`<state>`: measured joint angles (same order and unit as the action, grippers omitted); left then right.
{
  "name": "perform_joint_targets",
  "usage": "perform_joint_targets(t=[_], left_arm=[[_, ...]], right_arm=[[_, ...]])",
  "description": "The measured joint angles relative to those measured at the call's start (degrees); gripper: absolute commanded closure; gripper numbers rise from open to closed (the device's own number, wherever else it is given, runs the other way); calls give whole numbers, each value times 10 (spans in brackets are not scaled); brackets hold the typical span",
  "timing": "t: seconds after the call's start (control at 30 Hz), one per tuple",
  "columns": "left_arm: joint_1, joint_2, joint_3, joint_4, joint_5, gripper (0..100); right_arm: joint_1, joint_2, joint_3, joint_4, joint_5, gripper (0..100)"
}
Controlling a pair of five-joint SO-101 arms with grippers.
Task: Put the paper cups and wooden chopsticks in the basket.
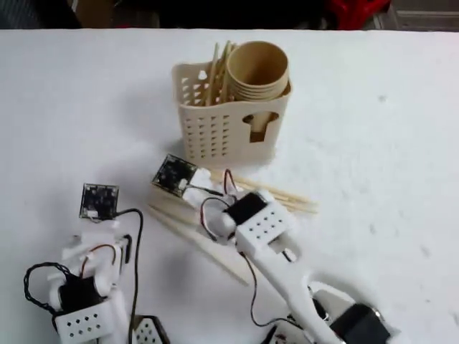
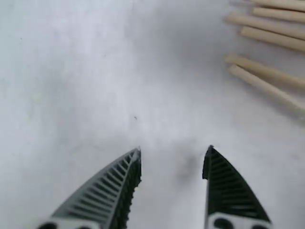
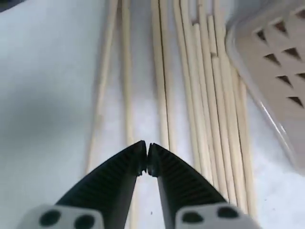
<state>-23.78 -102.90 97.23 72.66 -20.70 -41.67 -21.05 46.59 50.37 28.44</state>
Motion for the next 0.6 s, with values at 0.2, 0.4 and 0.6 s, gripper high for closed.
perform_joint_targets(t=[0.2, 0.4, 0.6], left_arm=[[0, 0, 0, 0, 0, 781], [0, 0, 0, 0, 0, 781], [0, 0, 0, 0, 0, 781]], right_arm=[[-25, 87, -1, -36, 0, 980], [-31, 153, -26, -40, 0, 980], [-30, 183, -47, -43, -1, 980]])
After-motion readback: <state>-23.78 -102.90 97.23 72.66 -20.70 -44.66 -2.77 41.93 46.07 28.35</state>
